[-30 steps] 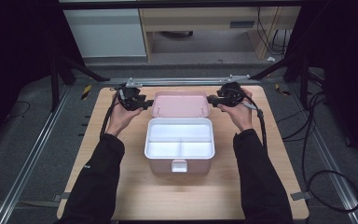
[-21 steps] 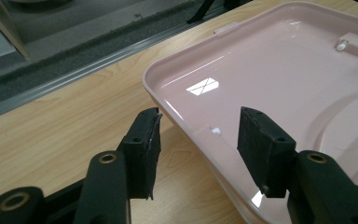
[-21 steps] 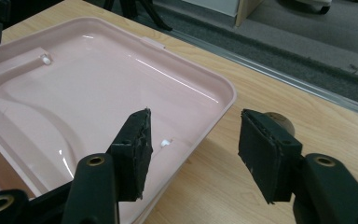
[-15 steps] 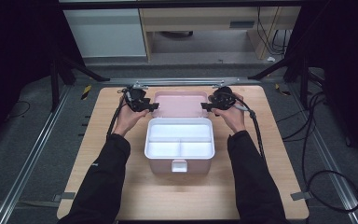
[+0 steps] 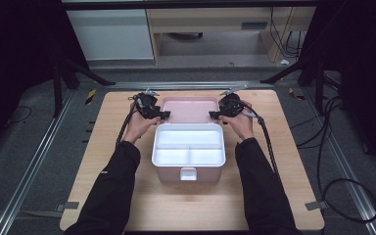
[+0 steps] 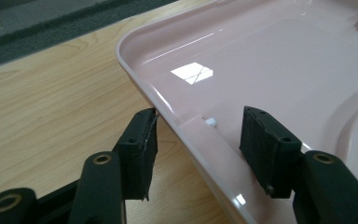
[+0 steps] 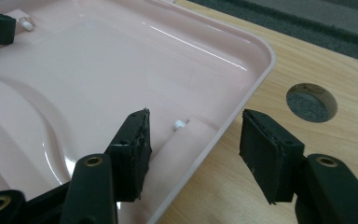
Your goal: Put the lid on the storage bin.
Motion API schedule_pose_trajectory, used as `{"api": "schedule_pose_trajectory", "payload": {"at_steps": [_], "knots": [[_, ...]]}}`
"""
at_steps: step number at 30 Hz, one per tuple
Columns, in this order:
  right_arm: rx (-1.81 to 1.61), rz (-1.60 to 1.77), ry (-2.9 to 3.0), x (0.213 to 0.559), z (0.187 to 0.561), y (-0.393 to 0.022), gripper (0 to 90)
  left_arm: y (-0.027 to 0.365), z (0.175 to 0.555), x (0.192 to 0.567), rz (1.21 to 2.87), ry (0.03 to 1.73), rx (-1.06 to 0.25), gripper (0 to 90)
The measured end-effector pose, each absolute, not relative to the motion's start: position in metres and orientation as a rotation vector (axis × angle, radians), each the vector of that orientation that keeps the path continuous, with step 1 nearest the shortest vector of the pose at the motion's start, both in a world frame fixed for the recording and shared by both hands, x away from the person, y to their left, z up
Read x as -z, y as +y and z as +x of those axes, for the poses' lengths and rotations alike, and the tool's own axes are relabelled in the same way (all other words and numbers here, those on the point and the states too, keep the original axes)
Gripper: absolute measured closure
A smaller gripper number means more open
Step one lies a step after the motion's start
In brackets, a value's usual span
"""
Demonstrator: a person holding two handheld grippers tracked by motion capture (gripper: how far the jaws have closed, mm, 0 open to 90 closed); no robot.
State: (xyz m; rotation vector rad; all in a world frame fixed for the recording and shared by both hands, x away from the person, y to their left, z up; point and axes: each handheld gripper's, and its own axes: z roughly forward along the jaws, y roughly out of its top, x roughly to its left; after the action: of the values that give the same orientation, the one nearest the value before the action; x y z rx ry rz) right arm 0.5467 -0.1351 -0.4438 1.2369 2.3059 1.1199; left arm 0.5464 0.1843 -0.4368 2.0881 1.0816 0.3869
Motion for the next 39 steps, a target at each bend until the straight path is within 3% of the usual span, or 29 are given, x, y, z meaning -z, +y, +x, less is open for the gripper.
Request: {"api": "schedule_pose_trajectory", "payload": {"at_steps": [7,13,24,39], "knots": [[-1.164,1.3,2.29,0.446,0.548,-0.133,42.5,0.187,0.548,0.438,2.044,1.101,-0.335,44.7],[-1.186,1.283,2.272,0.44,0.546,-0.136,45.9,0.191,0.544,0.431,1.998,1.097,-0.358,50.8],[-1.334,1.188,2.136,0.397,0.523,-0.144,50.7,0.203,0.518,0.386,1.878,0.974,-0.423,57.3],[-1.319,1.041,2.133,0.358,0.478,-0.148,54.5,0.205,0.472,0.354,1.935,0.87,-0.536,63.1]]}}
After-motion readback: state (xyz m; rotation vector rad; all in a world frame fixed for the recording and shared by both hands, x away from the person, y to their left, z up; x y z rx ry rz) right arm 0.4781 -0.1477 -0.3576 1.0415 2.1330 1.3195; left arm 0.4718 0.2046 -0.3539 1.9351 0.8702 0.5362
